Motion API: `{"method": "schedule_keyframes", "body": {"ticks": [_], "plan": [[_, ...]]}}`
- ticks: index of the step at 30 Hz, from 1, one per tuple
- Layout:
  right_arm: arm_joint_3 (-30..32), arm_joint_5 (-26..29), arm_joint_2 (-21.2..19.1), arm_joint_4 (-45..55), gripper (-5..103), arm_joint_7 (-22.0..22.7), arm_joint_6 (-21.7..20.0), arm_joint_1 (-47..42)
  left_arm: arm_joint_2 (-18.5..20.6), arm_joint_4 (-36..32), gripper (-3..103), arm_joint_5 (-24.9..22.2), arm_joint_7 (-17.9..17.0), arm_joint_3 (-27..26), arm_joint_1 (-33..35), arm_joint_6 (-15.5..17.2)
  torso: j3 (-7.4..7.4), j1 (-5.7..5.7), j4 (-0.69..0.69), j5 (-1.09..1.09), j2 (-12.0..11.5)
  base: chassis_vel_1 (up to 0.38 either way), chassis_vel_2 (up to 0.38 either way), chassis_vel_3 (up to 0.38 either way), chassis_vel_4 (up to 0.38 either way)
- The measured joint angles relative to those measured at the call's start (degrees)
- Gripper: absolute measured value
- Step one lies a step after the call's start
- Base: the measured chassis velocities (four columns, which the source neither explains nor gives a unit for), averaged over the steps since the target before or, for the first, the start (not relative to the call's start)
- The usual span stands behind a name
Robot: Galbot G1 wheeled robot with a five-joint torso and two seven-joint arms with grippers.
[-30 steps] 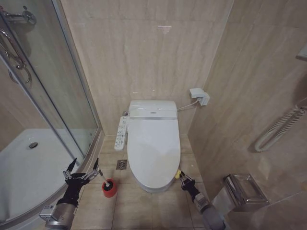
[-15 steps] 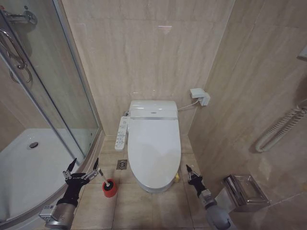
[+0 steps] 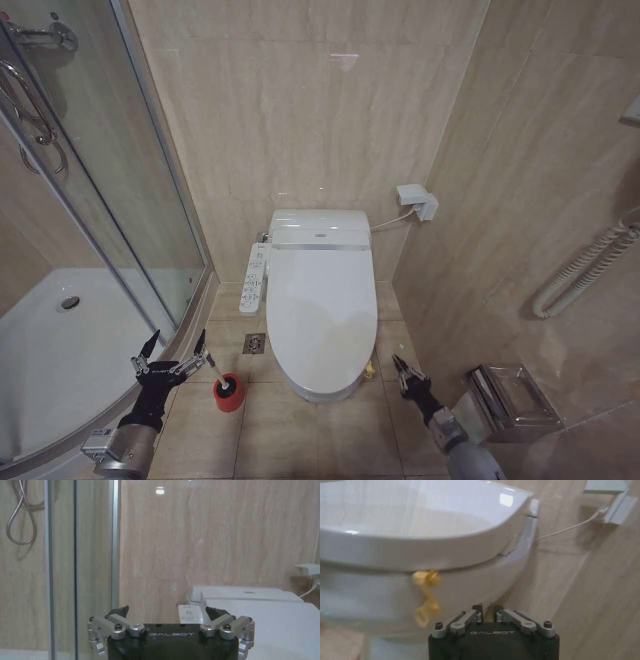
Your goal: Open the toilet lid, clean the toilet bowl with a toilet brush, close the toilet lid, and flush.
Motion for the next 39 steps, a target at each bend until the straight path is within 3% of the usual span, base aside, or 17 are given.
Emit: {"method": "schedule_keyframes", "body": {"ticks": [4,5,9,10,17,18,25,26,39], "plan": [[0.19,-0.09,-0.1,0.04,1,-1.39,0.9,-0.74,0.0,0.0,100,0.0,0.0,0.0,0.0,0.0,0.0,0.0,0.01,0.0,0.0,0.0,0.0,0.0,0.0],[0.18,-0.13,-0.11,0.07,27,-2.45,1.57,-1.14,0.0,0.0,100,0.0,0.0,0.0,0.0,0.0,0.0,0.0,0.01,0.0,0.0,0.0,0.0,0.0,0.0],[-0.11,0.36,-0.02,0.66,27,-3.98,2.18,-1.62,0.0,0.0,100,0.0,0.0,0.0,0.0,0.0,0.0,0.0,0.01,0.0,0.0,0.0,0.0,0.0,0.0],[-0.15,0.56,0.0,0.87,54,-4.55,2.34,-1.74,0.0,0.0,100,0.0,0.0,0.0,0.0,0.0,0.0,0.0,0.02,0.0,0.0,0.0,0.0,0.0,0.0],[-0.33,1.1,0.0,1.8,54,-6.7,2.96,-2.83,0.0,0.0,100,0.0,0.0,0.0,0.0,0.0,0.0,0.0,0.01,-0.01,0.0,0.0,0.0,0.0,0.0],[-0.48,1.1,0.1,1.92,82,-6.84,3.04,-3.12,0.0,0.0,100,0.0,0.0,0.0,0.0,0.0,0.0,0.0,0.01,-0.01,0.0,0.0,0.0,0.0,0.0],[-1.18,1.24,0.98,2.11,82,-6.51,3.12,-3.31,0.0,0.0,100,0.0,0.0,0.0,0.0,0.0,0.0,0.0,0.01,-0.01,0.0,0.0,0.0,0.0,0.0],[-1.33,1.33,1.2,2.12,99,-6.19,3.12,-3.22,0.0,0.0,100,0.0,0.0,0.0,0.0,0.0,0.0,0.0,0.01,-0.01,0.0,0.0,0.0,0.0,0.0],[-1.99,1.79,4.95,1.9,100,-1.81,2.72,-1.74,0.0,0.0,100,0.0,0.0,0.0,0.0,0.0,0.0,0.0,0.02,-0.01,0.0,0.0,0.0,0.0,0.0]]}}
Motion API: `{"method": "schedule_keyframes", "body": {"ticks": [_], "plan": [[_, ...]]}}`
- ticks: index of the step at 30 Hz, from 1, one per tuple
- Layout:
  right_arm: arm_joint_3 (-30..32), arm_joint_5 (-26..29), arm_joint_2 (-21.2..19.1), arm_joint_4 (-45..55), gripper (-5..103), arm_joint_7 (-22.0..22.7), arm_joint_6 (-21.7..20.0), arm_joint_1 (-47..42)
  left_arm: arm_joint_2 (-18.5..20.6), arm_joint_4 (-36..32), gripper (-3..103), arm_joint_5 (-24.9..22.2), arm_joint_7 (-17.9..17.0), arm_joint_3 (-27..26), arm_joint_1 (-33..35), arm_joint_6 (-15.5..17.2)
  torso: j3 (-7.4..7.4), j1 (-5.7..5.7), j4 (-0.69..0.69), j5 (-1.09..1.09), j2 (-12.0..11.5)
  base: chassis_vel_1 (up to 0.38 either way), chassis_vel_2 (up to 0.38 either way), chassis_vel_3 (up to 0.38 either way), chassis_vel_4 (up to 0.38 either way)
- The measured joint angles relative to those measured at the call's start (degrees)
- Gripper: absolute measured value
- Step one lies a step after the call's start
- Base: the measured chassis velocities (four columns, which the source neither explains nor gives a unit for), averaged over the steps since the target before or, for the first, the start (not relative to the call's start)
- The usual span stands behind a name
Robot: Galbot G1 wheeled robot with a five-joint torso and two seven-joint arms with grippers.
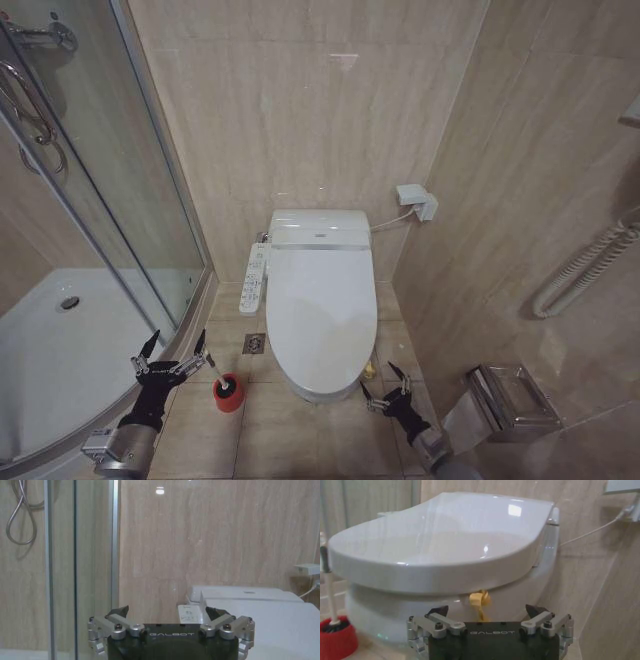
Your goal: Open the toilet lid, clean the toilet bowl with a toilet brush, close the toilet lid, and flush.
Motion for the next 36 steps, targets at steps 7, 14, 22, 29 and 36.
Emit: {"method": "schedule_keyframes", "body": {"ticks": [7,14,22,29,36], "plan": [[0.64,-1.51,1.38,-0.53,100,3.97,-0.73,0.5,0.0,0.0,100,0.0,0.0,0.0,0.0,0.0,0.0,0.0,0.0,0.0,0.0,0.0,0.0,0.0,0.0],[0.82,-2.12,1.81,-2.19,100,5.37,0.08,1.33,0.0,0.0,100,0.0,0.0,0.0,0.0,0.0,0.0,0.0,0.0,-0.01,0.0,0.0,0.0,0.0,0.0],[0.31,-2.0,3.23,-3.34,100,5.56,0.8,2.54,0.0,0.0,100,0.0,0.0,0.0,0.0,0.0,0.0,0.0,-0.06,-0.04,0.0,0.0,0.0,0.0,0.0],[0.26,-1.99,4.32,-3.87,100,6.67,0.92,3.56,0.0,0.0,100,0.0,0.0,0.0,0.0,0.0,0.0,0.0,-0.05,-0.04,0.0,0.0,0.0,0.0,0.0],[0.23,-2.66,5.05,-4.21,100,8.26,1.5,4.33,0.0,0.0,100,0.0,0.0,0.0,0.01,0.0,0.0,0.0,0.03,0.05,0.0,0.0,0.0,0.0,0.0]]}}
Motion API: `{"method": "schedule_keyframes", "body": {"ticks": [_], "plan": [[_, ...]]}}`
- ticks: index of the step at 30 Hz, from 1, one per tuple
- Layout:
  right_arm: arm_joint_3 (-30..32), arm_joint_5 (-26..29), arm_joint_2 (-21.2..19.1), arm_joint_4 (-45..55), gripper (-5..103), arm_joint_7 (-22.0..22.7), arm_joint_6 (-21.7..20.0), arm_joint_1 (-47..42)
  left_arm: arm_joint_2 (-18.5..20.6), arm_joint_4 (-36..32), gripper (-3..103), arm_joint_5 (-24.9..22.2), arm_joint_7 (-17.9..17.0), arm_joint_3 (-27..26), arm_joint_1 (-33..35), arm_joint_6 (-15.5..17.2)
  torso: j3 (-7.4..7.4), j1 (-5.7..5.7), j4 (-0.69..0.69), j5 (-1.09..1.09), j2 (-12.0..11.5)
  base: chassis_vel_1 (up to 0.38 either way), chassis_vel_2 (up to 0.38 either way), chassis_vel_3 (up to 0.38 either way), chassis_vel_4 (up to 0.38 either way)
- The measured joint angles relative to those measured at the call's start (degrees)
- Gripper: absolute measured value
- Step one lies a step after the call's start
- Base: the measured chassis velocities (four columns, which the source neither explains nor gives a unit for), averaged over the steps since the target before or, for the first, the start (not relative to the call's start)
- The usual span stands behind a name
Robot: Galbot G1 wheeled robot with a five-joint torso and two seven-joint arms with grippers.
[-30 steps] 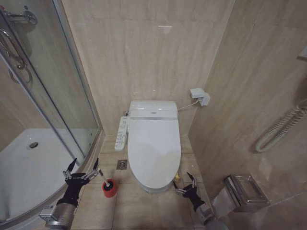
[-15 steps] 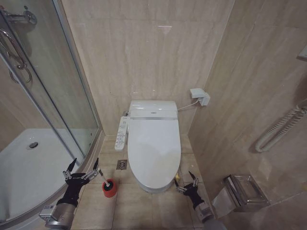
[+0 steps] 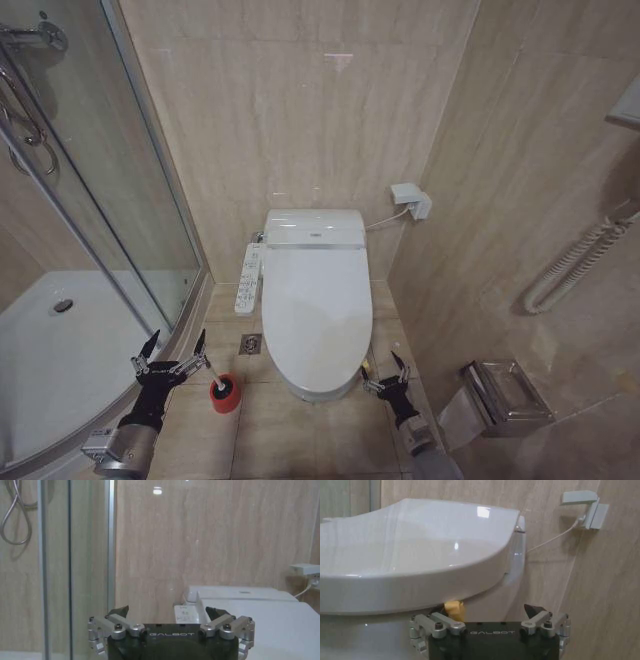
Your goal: Open the toilet lid, clean the toilet bowl with a toilet brush, close the toilet lid, and flush.
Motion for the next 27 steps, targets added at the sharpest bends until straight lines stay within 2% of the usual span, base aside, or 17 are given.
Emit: {"method": "schedule_keyframes", "body": {"ticks": [3,10,11,17,18,24,25,27], "plan": [[-0.24,-0.38,0.32,-0.02,98,0.4,0.01,0.29,0.0,0.0,100,0.0,0.0,0.0,-0.01,0.0,0.0,0.0,0.03,0.0,0.0,0.0,0.0,0.0,0.0],[-0.5,-0.5,0.45,-0.12,98,0.34,0.02,0.52,0.0,0.0,100,0.0,0.0,0.0,-0.02,0.0,0.0,0.0,-0.01,-0.03,0.0,0.0,0.0,0.0,0.0],[-0.53,-0.52,0.35,-0.12,81,0.15,0.02,0.55,0.0,0.0,100,0.0,0.0,0.0,-0.01,0.0,0.0,0.0,-0.01,-0.03,0.0,0.0,0.0,0.0,0.0],[-0.49,-0.35,-0.83,0.1,81,-1.22,-0.04,0.42,0.0,0.0,100,0.0,0.0,0.0,-0.01,0.0,0.0,0.0,0.01,-0.02,0.0,0.0,0.0,0.0,0.0],[-0.41,-0.25,-1.13,0.13,54,-1.67,-0.04,0.36,0.0,0.0,100,0.0,0.0,0.0,-0.02,0.0,0.0,0.0,0.01,-0.02,0.0,0.0,0.0,0.0,0.0],[0.47,-0.09,-2.59,0.35,54,-2.55,0.2,0.12,0.0,0.0,100,0.0,0.0,0.0,-0.01,0.0,0.01,0.01,-0.03,-0.01,-0.01,0.0,0.0,0.0,0.0],[0.61,-0.09,-2.73,0.44,27,-2.54,0.25,0.12,0.0,0.0,100,0.0,0.0,0.0,-0.01,0.0,0.01,0.01,-0.02,-0.01,-0.01,0.0,0.0,0.0,0.0],[1.08,0.12,-3.22,0.97,27,-2.51,0.34,-0.02,0.0,0.0,100,0.0,0.0,0.0,-0.02,0.0,0.01,0.01,-0.03,-0.02,-0.01,0.0,0.0,0.0,0.0]]}}
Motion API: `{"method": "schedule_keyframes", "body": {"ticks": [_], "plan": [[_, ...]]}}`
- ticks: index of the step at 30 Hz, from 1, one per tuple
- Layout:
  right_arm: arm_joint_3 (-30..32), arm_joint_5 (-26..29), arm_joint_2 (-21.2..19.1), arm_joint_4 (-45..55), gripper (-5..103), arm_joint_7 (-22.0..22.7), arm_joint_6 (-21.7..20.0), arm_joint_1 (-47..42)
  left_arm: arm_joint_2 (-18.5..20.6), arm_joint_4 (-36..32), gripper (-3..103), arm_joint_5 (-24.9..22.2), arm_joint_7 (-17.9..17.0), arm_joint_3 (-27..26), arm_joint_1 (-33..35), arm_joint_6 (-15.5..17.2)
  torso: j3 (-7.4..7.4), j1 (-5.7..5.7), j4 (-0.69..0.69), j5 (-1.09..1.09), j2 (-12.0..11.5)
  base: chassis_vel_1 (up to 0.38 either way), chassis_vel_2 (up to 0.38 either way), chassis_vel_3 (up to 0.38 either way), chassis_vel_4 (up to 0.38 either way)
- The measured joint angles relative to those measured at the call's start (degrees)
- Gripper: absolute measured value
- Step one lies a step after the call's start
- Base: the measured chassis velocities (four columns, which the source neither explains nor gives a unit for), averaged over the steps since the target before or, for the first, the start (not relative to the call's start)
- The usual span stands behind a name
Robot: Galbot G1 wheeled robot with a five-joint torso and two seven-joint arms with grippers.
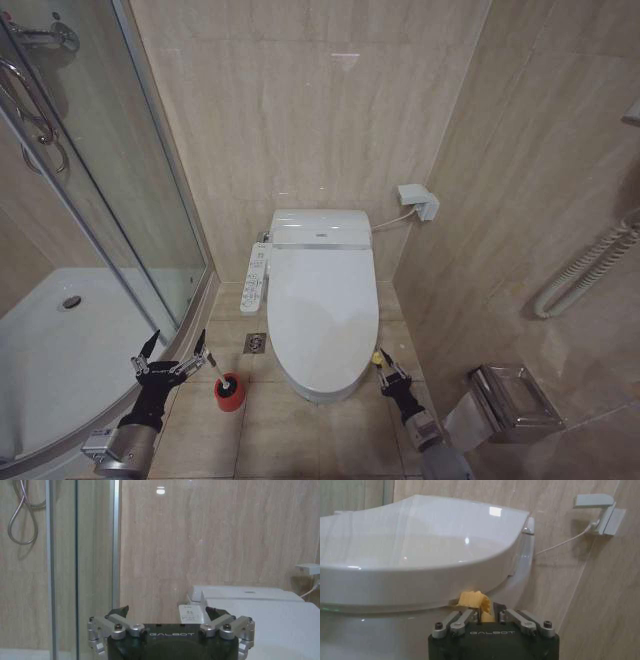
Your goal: Open the toilet lid, clean the toilet bowl with a toilet brush, close the toilet lid, and flush.
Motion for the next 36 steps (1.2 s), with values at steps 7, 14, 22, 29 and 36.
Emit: {"method": "schedule_keyframes", "body": {"ticks": [7,14,22,29,36], "plan": [[0.74,0.06,-0.18,0.91,6,0.1,0.1,-0.29,0.0,0.0,100,0.0,0.0,0.0,0.0,0.0,0.0,0.0,0.0,-0.01,0.0,0.0,0.0,0.0,0.0],[1.89,0.57,-0.43,4.08,6,0.29,0.2,-0.9,0.0,0.0,100,0.0,0.0,0.0,0.0,0.0,-0.01,0.0,-0.01,-0.02,0.0,0.0,0.0,0.0,0.0],[2.93,1.24,-0.73,7.52,6,0.99,-0.63,-1.07,0.0,0.0,100,0.0,0.0,0.0,0.0,0.0,-0.01,0.0,0.0,-0.02,0.0,0.0,0.0,0.0,0.0],[3.67,2.47,-1.05,11.8,6,1.71,-2.02,-0.92,0.0,0.0,100,0.0,0.0,0.0,0.0,0.0,-0.01,0.0,-0.01,-0.03,0.0,0.0,0.0,0.0,0.0],[5.45,7.07,-2.36,17.52,6,2.55,-5.24,0.8,0.0,0.0,100,0.0,0.0,0.0,0.0,0.0,-0.02,-0.01,0.02,-0.03,0.01,0.0,0.0,0.0,0.0]]}}
